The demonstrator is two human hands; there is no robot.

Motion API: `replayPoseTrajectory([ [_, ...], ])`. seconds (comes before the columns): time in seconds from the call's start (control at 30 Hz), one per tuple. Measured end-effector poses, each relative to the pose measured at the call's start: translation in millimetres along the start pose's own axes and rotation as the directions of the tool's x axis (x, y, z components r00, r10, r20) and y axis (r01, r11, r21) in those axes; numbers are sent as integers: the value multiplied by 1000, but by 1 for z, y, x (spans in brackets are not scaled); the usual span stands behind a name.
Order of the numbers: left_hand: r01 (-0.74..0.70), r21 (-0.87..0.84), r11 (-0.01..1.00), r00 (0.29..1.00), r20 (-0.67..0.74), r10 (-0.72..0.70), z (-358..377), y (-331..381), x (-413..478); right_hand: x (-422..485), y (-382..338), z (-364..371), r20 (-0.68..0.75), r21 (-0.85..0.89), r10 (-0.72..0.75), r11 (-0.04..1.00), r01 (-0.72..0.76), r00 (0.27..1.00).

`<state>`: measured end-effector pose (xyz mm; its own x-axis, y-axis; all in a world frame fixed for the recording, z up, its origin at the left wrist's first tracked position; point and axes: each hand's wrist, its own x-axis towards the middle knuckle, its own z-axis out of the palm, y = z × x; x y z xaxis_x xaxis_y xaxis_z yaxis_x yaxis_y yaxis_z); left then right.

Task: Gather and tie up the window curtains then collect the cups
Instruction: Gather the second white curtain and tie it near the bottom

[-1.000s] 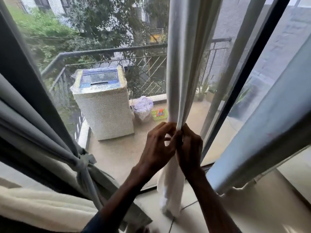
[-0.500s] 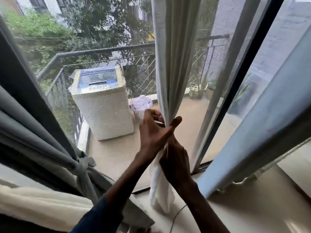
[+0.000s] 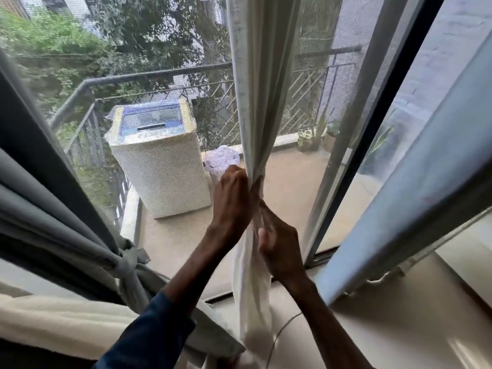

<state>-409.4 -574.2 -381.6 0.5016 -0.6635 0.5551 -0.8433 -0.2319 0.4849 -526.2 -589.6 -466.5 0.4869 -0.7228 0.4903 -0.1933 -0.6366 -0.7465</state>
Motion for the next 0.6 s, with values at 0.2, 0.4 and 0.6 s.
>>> replayPoseTrajectory([
  [0.2, -2, -45, 999, 993, 116, 7, 5, -10, 5, 3, 44, -14, -85, 197, 462, 876, -440, 883],
  [0.4, -84, -238, 968, 943, 296, 155, 7, -19, 2, 6, 43, -20, 43, 200, 418, 886, -418, 908],
  [0.6, -181, -85, 980, 927, 319, 199, 9, -15, -2, 7, 36, -15, -26, 186, 423, 892, -412, 906],
])
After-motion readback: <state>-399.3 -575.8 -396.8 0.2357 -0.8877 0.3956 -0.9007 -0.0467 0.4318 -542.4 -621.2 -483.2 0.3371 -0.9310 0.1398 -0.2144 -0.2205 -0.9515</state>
